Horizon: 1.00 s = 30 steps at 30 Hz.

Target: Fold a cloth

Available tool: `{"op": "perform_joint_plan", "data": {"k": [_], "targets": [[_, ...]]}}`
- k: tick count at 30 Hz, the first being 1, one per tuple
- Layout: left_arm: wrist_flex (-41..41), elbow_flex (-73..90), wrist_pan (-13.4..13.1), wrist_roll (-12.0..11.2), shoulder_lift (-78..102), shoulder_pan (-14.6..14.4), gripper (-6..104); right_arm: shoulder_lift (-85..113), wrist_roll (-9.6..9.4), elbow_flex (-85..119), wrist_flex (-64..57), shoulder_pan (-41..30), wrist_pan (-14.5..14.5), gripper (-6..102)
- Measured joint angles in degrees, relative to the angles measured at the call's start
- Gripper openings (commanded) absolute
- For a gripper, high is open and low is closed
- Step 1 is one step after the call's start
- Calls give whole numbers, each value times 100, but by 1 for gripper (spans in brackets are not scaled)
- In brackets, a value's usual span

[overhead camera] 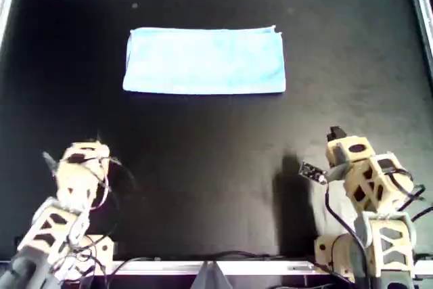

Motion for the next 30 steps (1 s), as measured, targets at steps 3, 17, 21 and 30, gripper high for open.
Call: {"op": "perform_joint_plan", "data": {"k": [3, 17, 21, 30], "targets": [[0, -756, 0, 0, -1037, 0, 63, -220, -18, 0, 0, 290, 0, 48], [0, -4351, 0, -246, -6021, -35, 101, -2874, -756, -70, -1723, 870, 44, 72], [0, -4764, 0, -264, -6381, -35, 99, -4148, -686, -703, -1969, 914, 44, 72], [0, -5581, 0, -272, -7330, -35, 99, -8358, -123, -3691, -1986, 914, 9, 73]]}}
